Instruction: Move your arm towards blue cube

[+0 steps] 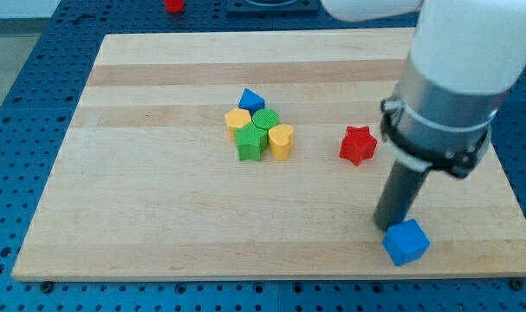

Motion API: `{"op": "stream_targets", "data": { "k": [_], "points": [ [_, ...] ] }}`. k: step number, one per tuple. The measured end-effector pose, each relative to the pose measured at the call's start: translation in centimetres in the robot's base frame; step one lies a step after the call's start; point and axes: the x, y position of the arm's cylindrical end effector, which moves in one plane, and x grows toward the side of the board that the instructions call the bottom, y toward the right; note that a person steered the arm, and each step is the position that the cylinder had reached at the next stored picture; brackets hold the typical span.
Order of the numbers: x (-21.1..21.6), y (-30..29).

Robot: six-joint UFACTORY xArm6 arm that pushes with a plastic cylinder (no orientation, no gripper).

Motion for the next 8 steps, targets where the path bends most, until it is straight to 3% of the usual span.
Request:
{"op": "stream_targets", "data": {
  "k": [1,2,3,8],
  "points": [
    [-0.3,-9.0],
    [1.6,-11.8],
    [4.3,-11.2],
    [4.4,-4.1]
  ]
}}
